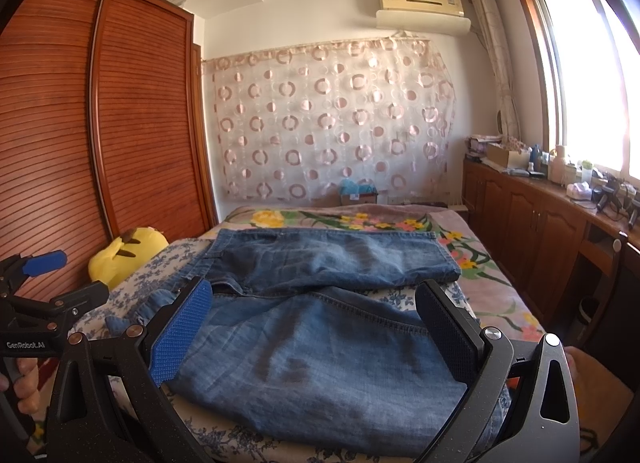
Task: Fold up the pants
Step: 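Move both grippers down toward the jeans waistband and leg edges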
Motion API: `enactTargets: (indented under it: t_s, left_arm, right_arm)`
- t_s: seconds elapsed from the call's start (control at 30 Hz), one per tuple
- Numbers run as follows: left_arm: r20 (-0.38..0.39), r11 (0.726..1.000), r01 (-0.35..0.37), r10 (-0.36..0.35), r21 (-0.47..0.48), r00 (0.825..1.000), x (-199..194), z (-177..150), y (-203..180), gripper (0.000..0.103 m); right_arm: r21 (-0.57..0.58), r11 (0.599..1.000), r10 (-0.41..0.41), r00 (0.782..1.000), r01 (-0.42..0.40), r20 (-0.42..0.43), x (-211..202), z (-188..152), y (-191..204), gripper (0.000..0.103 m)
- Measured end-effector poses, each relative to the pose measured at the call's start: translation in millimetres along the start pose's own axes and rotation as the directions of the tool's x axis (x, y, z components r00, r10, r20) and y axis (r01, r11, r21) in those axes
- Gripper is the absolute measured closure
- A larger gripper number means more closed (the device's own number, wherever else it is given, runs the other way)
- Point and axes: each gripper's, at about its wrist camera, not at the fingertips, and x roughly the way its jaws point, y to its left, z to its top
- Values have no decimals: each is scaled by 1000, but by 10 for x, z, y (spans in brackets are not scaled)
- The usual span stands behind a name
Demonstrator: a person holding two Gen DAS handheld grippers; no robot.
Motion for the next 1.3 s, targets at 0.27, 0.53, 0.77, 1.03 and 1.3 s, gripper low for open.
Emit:
enactTargets:
  t_s: [0.27, 0.53, 0.77, 1.03, 1.3]
  left_arm:
    - [-31, 1000, 10, -11, -10, 999, 117, -106, 110, 0]
    - [-100, 999, -10, 6, -37, 995, 343, -300, 316, 0]
    - [-120, 999, -17, 11, -47, 993, 463, -384, 471, 0]
    - [-150, 997, -41, 31, -60, 988, 541, -462, 787, 0]
    - [-175, 995, -55, 40, -80, 984, 596, -522, 1153, 0]
  right_arm:
    - [-4, 1000, 5, 1000, -5, -22, 22, -111, 11, 0]
    - [-3, 1000, -13, 995, 13, -97, 143, -380, -168, 0]
    - [22, 999, -45, 988, 49, -149, 191, -520, -399, 0]
    - [14, 997, -71, 978, 75, -196, 150, -690, -625, 0]
    - [50, 991, -104, 961, 121, -255, 163, -885, -932, 0]
